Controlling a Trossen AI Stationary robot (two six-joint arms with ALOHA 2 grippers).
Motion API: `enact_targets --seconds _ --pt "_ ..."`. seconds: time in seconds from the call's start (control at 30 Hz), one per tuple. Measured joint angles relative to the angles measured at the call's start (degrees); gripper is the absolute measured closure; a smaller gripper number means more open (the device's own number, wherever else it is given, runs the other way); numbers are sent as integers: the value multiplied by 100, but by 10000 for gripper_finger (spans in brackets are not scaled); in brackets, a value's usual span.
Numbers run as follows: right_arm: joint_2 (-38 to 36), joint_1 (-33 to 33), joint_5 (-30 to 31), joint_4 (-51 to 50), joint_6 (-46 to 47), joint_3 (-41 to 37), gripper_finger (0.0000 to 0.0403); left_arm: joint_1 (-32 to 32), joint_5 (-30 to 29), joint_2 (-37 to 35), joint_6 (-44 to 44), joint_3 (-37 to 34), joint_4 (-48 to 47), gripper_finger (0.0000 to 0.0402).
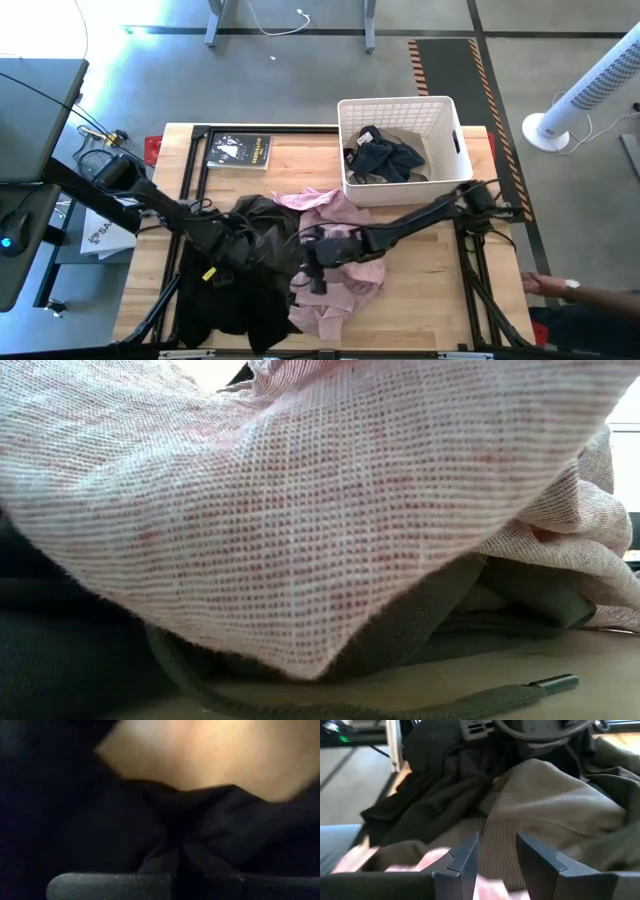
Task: Sort clothes
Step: Put the black boxer into the white bin
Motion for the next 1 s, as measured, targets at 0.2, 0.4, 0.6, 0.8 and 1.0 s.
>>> enact_targets --seconds 0.2,0.4,0.6,0.8,1.0 --pt "985 -282 -133 -1302 -206 1319 274 -431 -464 -105 -1046 0 -792 401" --pt "1651 -430 -230 -2862 -86 2072 305 -866 -831 -262 -1688 264 -1269 401" --pt "1433 -222 337 -4275 199 2093 386 -1237 -2105 -266 -2277 1389 -2866 401" --pt "630 305 1654 -5681 673 2020 397 -1631 -3852 -451 -2332 2588 -3226 401" --pt "-105 516 2518 -5976 1036 1945 399 -1744 -4253 -686 -1645 3084 -2469 401"
